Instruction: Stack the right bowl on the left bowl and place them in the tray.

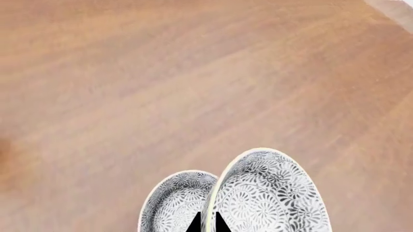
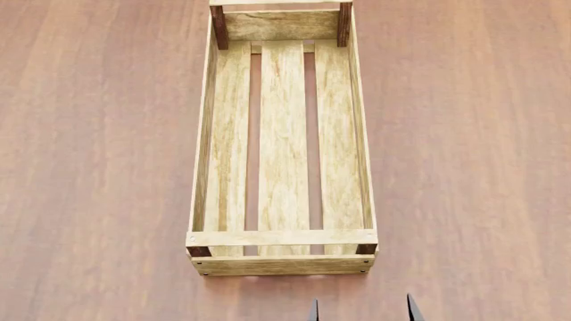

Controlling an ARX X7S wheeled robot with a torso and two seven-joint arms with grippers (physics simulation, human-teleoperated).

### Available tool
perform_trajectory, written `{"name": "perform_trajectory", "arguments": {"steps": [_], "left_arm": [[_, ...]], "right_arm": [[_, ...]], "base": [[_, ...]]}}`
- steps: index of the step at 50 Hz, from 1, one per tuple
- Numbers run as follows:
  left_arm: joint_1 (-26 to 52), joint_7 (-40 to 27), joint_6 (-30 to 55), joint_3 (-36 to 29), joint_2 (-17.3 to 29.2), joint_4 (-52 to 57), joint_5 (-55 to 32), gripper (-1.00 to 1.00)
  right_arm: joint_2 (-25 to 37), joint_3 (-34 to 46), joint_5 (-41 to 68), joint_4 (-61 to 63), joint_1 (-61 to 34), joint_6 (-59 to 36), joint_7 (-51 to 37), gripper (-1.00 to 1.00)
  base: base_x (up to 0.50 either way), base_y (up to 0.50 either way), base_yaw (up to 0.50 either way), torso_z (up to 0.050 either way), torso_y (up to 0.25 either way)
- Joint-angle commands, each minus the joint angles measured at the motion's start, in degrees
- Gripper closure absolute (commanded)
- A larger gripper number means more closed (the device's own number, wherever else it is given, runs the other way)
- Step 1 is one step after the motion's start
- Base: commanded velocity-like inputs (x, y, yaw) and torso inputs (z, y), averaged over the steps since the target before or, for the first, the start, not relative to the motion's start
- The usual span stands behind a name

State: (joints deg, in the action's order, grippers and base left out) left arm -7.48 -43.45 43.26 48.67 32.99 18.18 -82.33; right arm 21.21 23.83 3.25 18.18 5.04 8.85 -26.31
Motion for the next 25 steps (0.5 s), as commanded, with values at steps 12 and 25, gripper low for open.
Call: {"name": "perform_trajectory", "arguments": {"steps": [12, 25], "left_arm": [[3.12, 2.48, -1.25, -4.29, 0.07, -4.0, 3.96, 1.0], [4.15, 3.44, -2.79, -5.59, 0.45, -6.5, 7.52, 1.0]], "right_arm": [[0.2, 0.04, 0.3, -0.59, -0.37, 0.09, -0.3, -1.0], [0.22, 0.13, 0.55, -1.33, -0.43, 0.57, -0.45, -1.0]], "base": [[0.0, 0.0, 0.0, 0.0, 0.0], [0.0, 0.0, 0.0, 0.0, 0.0]]}}
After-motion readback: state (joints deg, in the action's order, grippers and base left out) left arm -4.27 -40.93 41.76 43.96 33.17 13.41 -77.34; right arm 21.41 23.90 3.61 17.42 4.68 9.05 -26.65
